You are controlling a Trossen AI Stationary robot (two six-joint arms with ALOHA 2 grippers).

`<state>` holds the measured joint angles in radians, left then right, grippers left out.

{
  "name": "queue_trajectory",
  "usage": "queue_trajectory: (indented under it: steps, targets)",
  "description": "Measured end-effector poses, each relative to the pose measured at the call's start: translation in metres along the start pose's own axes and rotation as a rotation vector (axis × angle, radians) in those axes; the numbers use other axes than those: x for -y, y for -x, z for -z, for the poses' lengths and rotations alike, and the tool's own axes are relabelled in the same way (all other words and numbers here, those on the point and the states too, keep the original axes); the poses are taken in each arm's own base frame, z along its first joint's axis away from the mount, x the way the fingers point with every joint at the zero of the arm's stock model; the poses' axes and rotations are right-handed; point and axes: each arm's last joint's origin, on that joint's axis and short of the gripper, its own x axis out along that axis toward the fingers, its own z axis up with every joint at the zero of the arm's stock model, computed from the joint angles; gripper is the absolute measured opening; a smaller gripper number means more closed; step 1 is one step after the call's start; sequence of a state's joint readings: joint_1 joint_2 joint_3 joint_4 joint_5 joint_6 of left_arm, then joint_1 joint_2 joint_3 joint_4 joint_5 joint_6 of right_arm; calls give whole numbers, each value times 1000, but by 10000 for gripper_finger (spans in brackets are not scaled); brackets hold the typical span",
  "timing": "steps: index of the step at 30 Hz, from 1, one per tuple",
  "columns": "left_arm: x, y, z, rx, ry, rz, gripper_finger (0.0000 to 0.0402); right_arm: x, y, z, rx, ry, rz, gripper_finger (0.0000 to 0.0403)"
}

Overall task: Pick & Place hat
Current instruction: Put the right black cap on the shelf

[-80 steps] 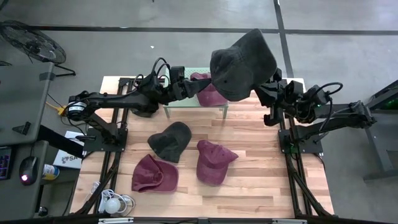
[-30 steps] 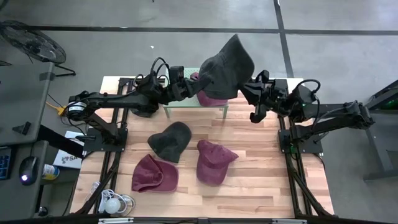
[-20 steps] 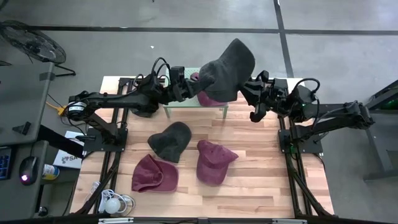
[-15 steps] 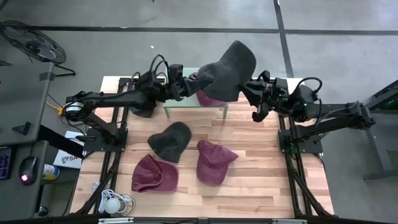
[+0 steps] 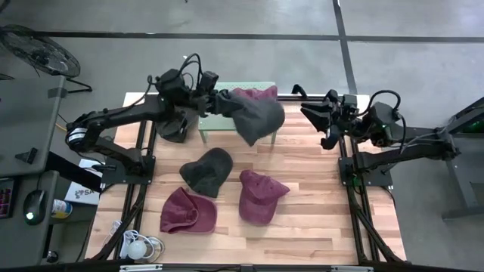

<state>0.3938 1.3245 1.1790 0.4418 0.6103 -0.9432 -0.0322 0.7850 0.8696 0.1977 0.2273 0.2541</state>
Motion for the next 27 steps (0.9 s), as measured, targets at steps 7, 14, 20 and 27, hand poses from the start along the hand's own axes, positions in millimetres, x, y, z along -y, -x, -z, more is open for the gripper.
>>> queue_trajectory:
  steps: [7, 14, 20, 27]
  targets:
    - [-4, 9, 5, -274, 67, 103, 30, 0, -1, 5, -53, 86, -23, 85]
    - [-7, 13, 18, -513, 140, 196, 30, -1, -16, 22, -133, 172, -77, 85]
    - [-5, 14, 21, -611, 156, 275, 30, -2, -37, 46, -217, 282, -142, 85]
    - [1, -4, 44, -694, 192, 335, 30, -6, -65, 59, -262, 339, -179, 86]
